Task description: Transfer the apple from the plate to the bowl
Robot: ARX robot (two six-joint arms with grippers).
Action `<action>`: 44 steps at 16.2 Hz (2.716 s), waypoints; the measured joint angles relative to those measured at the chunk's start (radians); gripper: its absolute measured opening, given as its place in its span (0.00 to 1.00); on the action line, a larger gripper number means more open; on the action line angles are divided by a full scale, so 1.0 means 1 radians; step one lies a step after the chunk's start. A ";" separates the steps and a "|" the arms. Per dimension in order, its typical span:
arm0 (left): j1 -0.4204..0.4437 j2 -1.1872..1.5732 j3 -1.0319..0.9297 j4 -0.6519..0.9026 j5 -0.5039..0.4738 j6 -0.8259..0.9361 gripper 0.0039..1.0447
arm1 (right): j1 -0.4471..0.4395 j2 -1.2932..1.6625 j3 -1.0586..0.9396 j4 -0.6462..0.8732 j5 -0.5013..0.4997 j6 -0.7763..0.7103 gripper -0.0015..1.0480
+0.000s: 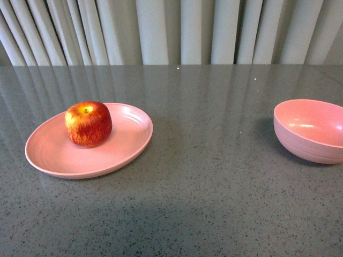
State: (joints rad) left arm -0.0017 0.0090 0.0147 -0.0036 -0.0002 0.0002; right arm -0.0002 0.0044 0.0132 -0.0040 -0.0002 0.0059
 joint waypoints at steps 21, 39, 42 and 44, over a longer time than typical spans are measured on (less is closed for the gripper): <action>0.000 0.000 0.000 0.000 0.000 0.000 0.94 | 0.000 0.000 0.000 0.000 0.000 0.000 0.94; 0.000 0.000 0.000 0.000 0.000 0.000 0.94 | -0.062 1.582 0.887 0.240 -0.004 0.098 0.94; 0.000 0.000 0.000 0.000 0.000 0.000 0.94 | -0.061 1.743 0.993 0.134 0.002 0.112 0.94; 0.000 0.000 0.000 0.000 0.000 0.000 0.94 | -0.060 1.786 1.004 0.096 0.003 0.127 0.94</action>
State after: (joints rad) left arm -0.0017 0.0090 0.0147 -0.0036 -0.0002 0.0002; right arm -0.0597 1.7905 1.0176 0.0917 0.0032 0.1333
